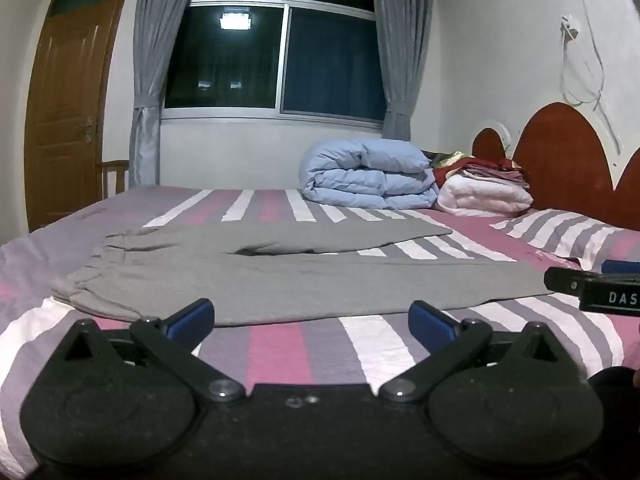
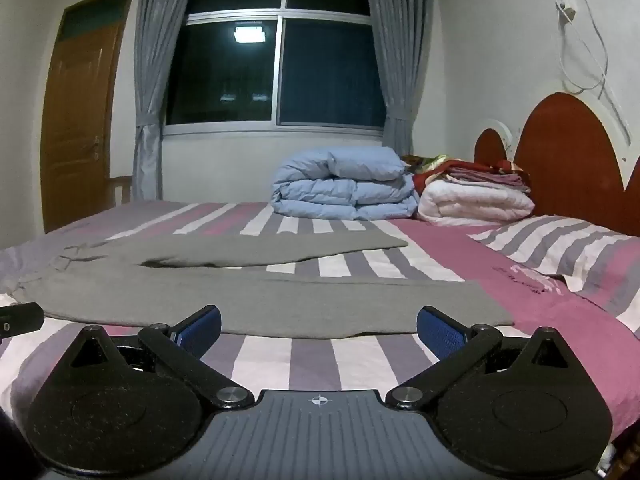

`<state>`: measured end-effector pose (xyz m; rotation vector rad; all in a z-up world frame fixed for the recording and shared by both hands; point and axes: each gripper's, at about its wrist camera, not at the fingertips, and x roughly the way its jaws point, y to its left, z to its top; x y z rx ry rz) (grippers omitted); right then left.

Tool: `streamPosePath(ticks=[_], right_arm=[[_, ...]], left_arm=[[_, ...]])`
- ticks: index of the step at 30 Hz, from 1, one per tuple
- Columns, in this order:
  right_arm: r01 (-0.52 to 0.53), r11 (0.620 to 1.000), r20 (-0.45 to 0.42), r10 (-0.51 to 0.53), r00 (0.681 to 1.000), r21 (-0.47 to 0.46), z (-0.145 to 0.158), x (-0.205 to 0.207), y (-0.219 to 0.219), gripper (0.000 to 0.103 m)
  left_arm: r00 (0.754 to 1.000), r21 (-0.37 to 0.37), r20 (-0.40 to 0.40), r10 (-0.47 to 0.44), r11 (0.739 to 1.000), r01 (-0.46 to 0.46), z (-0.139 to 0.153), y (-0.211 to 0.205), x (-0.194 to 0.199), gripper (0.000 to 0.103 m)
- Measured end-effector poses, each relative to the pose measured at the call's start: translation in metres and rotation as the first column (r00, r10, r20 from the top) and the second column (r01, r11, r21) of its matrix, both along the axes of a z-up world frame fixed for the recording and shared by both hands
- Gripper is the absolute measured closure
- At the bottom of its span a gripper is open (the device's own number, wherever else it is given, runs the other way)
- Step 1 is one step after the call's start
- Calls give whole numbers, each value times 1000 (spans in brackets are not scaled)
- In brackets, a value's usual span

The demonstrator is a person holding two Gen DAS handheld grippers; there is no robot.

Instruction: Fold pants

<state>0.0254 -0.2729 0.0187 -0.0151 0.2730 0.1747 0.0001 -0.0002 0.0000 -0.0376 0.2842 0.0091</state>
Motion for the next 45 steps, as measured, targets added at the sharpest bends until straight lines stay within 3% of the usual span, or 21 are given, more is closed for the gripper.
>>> streamPosePath(ticks=[45], right_arm=[[-10, 1000, 1, 10, 1000, -10, 0, -3, 10, 0]], left_arm=[[1000, 8, 12, 1, 1000, -1, -4, -3, 1, 6]])
